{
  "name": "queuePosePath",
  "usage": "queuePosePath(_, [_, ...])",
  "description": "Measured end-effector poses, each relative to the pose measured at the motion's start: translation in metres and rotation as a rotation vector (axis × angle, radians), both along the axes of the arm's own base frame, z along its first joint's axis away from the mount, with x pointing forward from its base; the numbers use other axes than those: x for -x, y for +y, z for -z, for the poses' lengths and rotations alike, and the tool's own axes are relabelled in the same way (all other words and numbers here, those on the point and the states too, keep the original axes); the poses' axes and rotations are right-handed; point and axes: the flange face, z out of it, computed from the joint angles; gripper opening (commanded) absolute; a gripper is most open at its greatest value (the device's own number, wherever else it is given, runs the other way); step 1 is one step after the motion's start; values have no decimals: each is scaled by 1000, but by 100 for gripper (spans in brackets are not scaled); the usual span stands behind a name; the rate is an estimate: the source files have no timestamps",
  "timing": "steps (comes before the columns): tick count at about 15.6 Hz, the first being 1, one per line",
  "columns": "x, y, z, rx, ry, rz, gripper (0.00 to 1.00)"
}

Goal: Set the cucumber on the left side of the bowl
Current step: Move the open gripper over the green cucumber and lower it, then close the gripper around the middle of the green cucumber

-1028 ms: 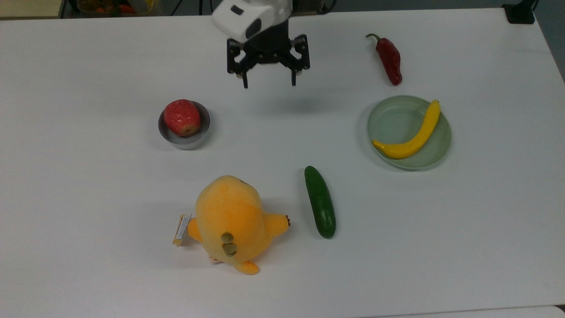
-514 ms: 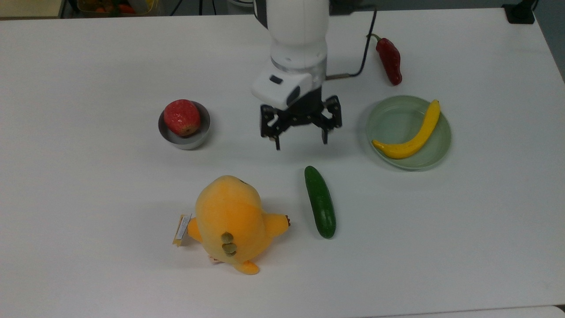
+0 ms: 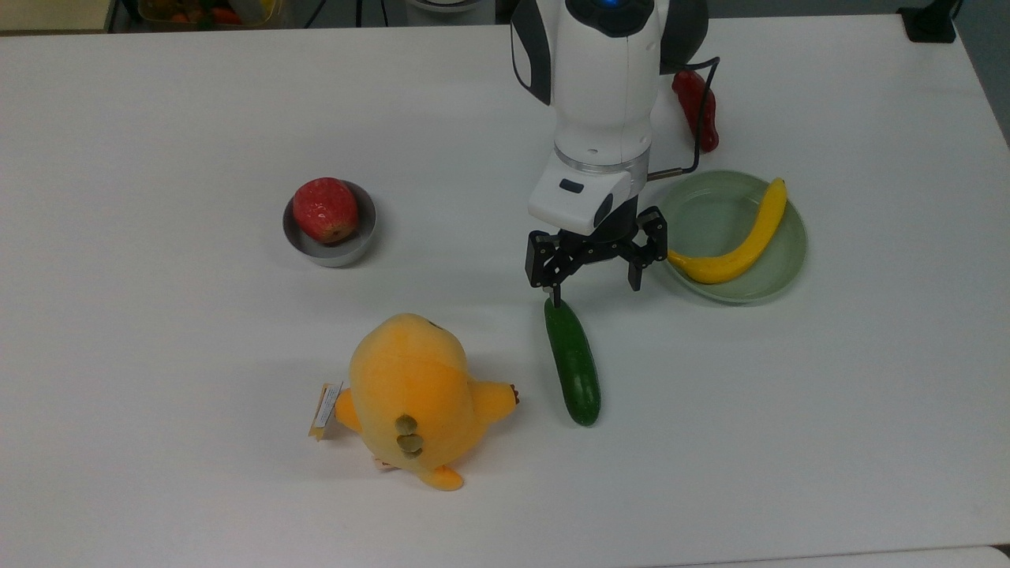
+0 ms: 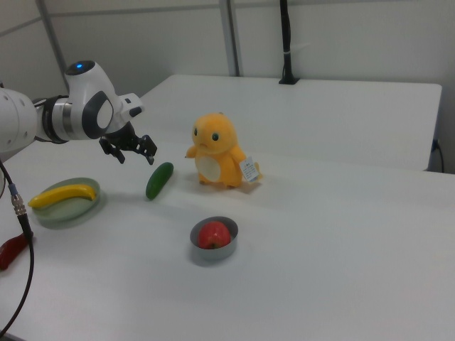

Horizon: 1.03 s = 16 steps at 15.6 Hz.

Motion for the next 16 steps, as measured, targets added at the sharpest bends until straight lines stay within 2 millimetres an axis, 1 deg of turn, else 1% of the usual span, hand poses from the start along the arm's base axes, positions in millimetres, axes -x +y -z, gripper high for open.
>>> queuePosePath(2, [-2,-3,2,4,1,5,100])
queuePosePath(4, [-6,-6,10,17,-1,5,100])
queuePosePath(9, [-26,-12,45,67,-24,14,100])
queuePosePath(10, [-29,-11,53,75,-26,16,98])
queuePosePath(11, [-31,-10,59,81,-26,18,83])
queuePosePath(12, [-33,-9,64,87,-26,17,60])
queuePosePath(13, [-35,-9,67,97,-27,12,43])
queuePosePath(14, [-36,-8,70,113,-31,3,30])
queuePosePath(16, [-35,-7,76,137,-35,0,10])
